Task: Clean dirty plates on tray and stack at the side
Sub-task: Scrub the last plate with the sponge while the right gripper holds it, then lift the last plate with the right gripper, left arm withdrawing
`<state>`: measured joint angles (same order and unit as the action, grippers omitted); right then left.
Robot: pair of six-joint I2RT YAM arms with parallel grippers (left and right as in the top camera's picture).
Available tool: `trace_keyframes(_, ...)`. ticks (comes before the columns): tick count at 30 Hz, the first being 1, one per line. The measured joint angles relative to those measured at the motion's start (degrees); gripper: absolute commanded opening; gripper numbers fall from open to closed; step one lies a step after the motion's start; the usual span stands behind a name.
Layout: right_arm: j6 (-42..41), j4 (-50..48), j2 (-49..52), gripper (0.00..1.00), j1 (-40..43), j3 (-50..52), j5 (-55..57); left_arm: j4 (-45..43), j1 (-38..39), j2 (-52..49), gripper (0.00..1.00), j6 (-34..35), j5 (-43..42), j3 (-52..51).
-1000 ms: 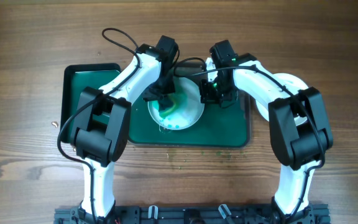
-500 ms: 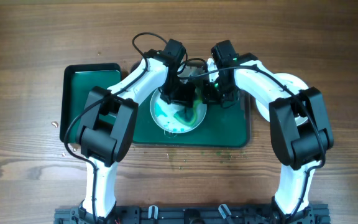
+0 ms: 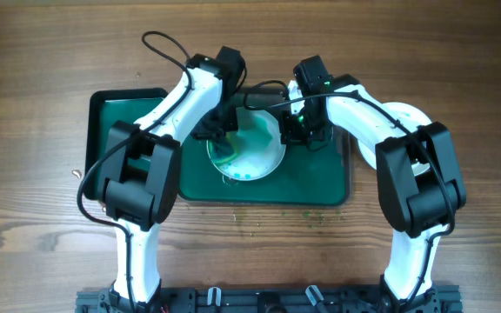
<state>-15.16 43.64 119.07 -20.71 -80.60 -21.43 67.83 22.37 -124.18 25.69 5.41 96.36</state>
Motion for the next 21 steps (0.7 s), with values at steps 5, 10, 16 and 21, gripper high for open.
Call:
trace_keyframes(5, 0.0, 0.28, 0.0, 0.04, 0.02, 0.0, 0.04, 9.9, -2.34, 0.33, 0.04, 0.07, -0.24, 8.46)
trace_keyframes(10, 0.11, 1.9, -1.22, 0.04, -0.79, 0.02, 5.25, 10.34, -5.35, 4.48, 0.04, -0.2, -2.1, 13.62)
trace_keyframes(16, -0.07, 4.04, -9.97, 0.04, -6.19, 0.72, 21.44, 9.53, -7.52, 6.43, 0.04, -0.31, -2.29, 13.97)
trace_keyframes(21, -3.98, 9.33, -18.4, 0.04, -13.92, 0.7, 42.1, 9.07, -7.45, 6.43, 0.04, -0.31, -2.49, 13.97)
